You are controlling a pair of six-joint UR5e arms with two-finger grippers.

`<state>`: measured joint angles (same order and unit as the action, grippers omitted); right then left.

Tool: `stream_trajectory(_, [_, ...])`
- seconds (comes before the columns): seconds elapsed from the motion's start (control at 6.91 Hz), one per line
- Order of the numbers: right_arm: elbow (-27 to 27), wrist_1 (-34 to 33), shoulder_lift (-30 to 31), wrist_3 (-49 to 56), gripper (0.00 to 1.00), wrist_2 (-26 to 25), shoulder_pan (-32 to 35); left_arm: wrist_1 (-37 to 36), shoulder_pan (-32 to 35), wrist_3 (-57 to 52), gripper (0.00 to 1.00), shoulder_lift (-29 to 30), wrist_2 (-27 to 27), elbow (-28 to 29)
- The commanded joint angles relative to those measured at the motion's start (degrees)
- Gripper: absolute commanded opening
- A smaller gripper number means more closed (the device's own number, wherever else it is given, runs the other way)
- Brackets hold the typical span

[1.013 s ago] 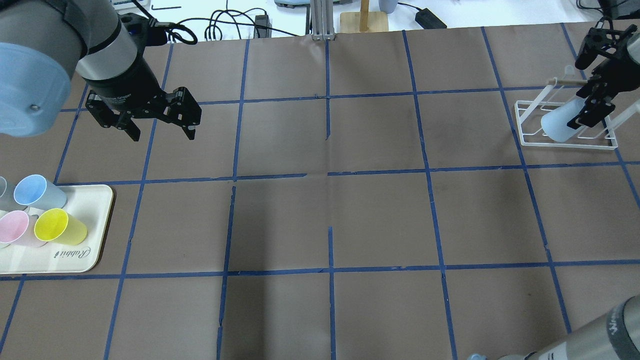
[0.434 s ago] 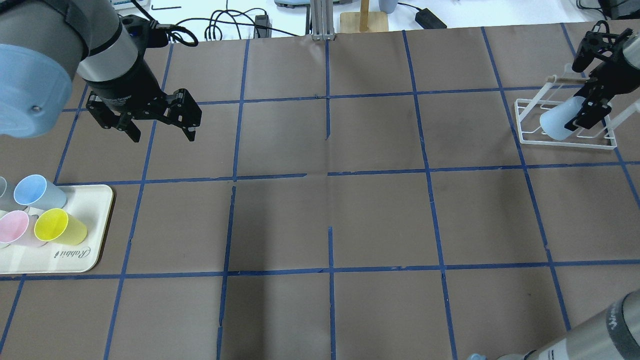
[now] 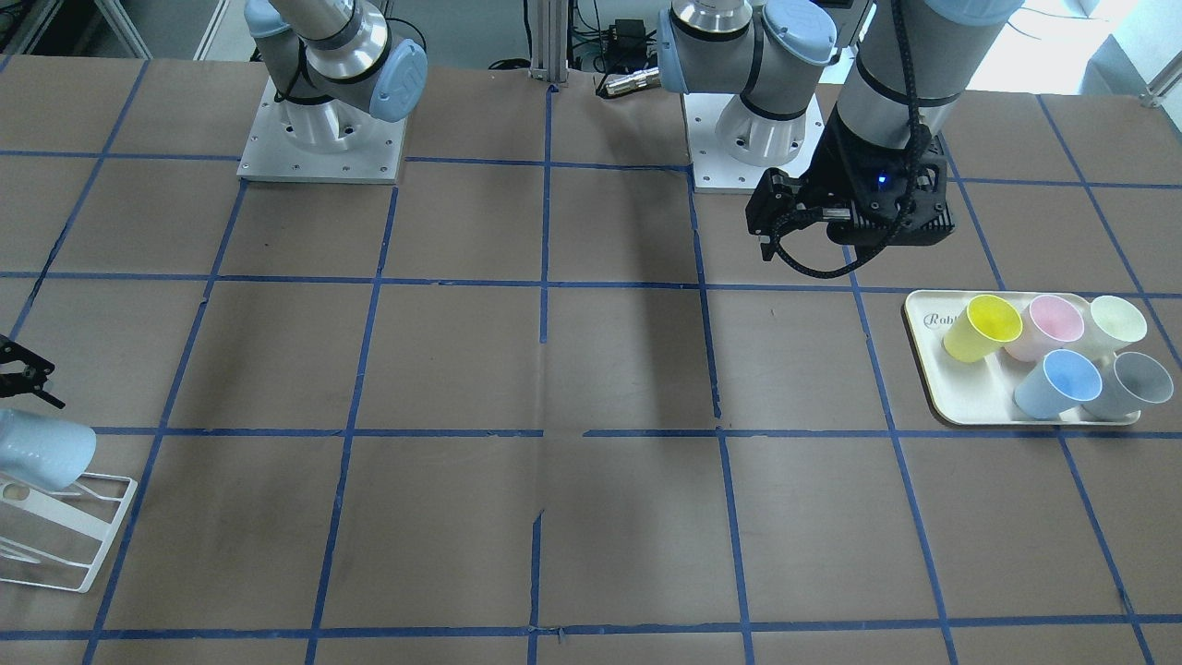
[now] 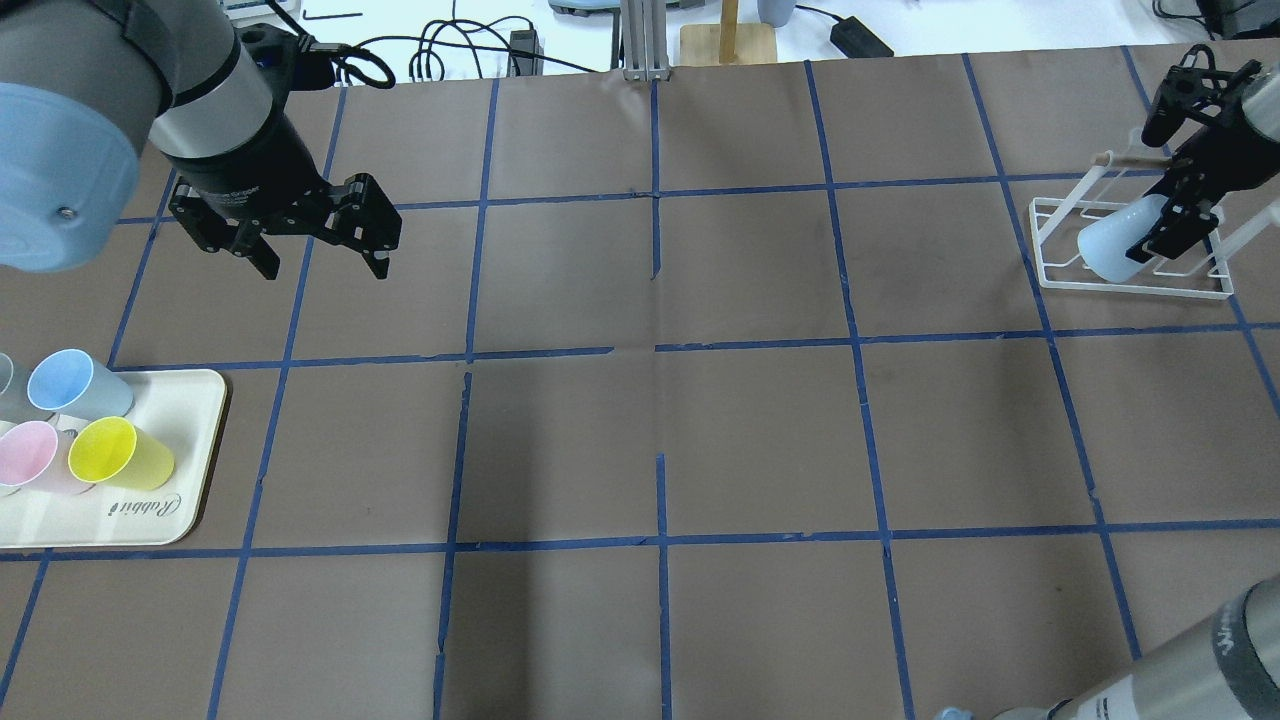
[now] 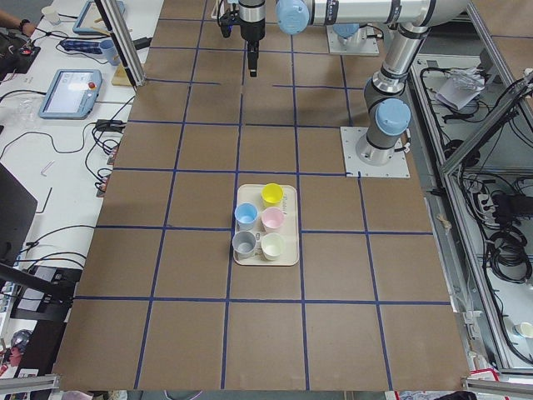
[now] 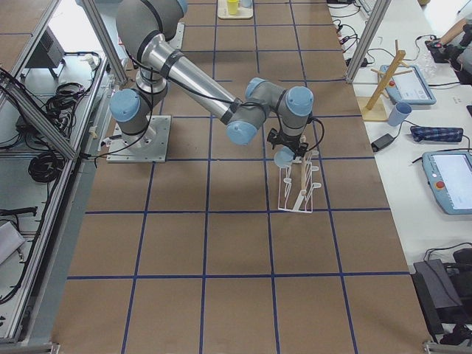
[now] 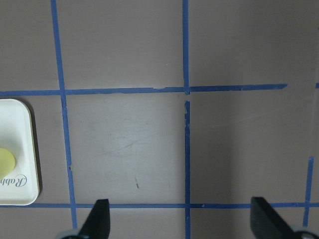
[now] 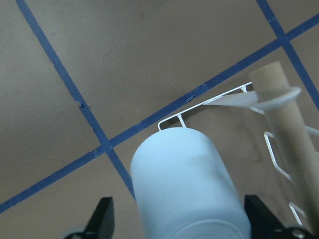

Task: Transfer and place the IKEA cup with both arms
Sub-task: 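Lower the right gripper and close it on the light blue cup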

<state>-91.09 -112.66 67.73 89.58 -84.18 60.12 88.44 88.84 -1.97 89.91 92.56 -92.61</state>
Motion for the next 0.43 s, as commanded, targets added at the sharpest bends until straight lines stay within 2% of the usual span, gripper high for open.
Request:
stream_trajectory(0.0, [0.03,0.07,0.12,-0.28,0.69,-0.02,0.0,0.24,0.1,0.65,1.0,0.09,0.16,0.58])
stream_trajectory(0.29, [0.12,0.07,0.38,-0.37,0.6,-0.11,0.0,0.24,0.1,0.12,1.0,0.17,-0.37,0.32])
